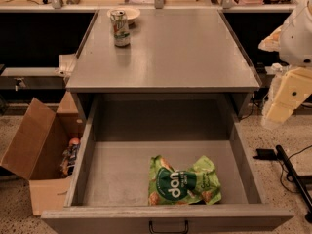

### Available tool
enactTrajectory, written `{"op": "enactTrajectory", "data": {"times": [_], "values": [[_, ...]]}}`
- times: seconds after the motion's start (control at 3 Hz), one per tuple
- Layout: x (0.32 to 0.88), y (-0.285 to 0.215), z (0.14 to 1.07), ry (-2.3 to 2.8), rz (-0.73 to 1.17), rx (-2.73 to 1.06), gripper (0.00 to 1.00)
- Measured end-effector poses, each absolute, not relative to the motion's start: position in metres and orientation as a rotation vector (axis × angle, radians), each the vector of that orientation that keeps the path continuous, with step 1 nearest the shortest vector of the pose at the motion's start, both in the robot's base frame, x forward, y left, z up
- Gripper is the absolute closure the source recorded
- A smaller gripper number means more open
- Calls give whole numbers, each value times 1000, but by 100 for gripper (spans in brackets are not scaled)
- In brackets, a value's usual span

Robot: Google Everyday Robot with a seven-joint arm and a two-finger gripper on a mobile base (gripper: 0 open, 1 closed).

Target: Pick green rice chip bag from top drawer and place on counter

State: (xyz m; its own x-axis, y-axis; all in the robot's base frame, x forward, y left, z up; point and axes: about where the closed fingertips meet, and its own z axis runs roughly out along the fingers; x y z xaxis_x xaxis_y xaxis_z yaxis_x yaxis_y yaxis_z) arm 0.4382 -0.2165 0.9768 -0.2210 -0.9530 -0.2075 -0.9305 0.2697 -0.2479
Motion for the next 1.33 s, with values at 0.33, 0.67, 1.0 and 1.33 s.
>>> {"op": "enactTrajectory", "data": {"times": [0.33, 0.67, 1.0, 1.33], "values": [[438, -216, 977, 2228, -101, -1723, 0], [437, -196, 947, 2206, -61, -1812, 0], [442, -185, 861, 2182, 56, -1932, 0], [449, -180, 772, 2178, 194, -1992, 0]]}}
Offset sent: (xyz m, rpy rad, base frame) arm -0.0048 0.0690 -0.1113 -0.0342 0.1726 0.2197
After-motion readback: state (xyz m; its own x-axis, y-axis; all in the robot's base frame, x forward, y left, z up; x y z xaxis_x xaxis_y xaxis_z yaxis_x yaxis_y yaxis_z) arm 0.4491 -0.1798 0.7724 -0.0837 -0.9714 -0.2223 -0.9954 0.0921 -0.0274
